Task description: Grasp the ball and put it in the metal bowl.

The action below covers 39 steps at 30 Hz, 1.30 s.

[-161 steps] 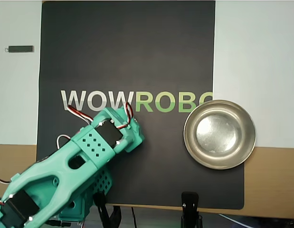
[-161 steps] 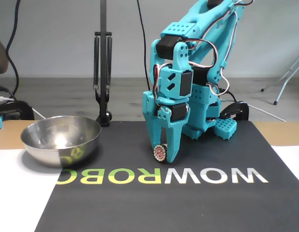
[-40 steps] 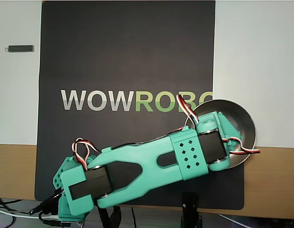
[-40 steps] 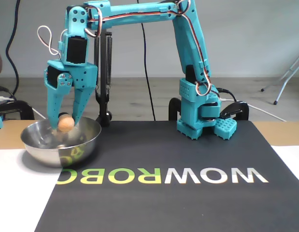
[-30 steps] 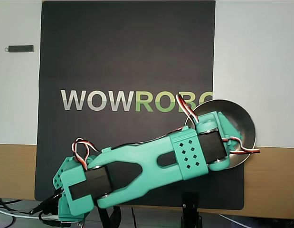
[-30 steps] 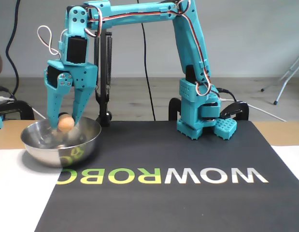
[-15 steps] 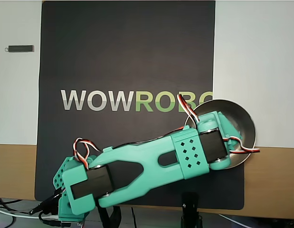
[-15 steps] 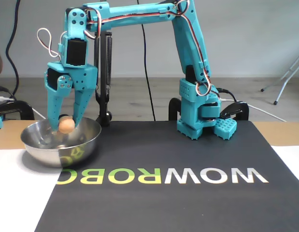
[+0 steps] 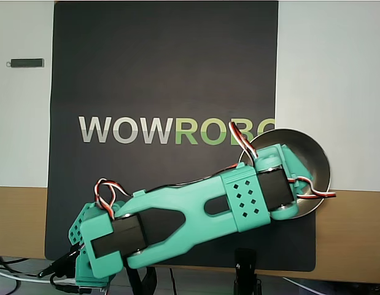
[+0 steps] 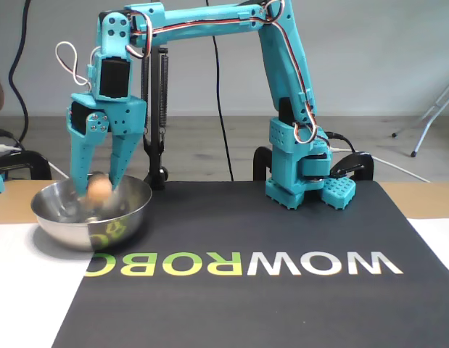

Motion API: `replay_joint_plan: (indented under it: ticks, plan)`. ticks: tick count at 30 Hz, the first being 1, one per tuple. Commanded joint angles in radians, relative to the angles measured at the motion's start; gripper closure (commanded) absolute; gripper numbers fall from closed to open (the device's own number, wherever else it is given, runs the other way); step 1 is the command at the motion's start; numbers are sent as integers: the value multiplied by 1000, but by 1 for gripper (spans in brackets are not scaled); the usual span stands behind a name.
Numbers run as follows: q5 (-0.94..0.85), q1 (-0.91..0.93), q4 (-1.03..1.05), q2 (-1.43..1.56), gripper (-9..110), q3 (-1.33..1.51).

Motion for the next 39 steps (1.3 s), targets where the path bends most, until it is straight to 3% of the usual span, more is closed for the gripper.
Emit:
replay_joint_plan:
  ticks: [1,21,28,31,39]
  plan:
    - [0,6,-8,6,41,-40]
    - [-6,15,-8,6,44,-40]
    - [-67,12,-6,8,91,-40]
    - [-67,12,-6,8,96,-40]
    - [-67,5,6,21,97,-40]
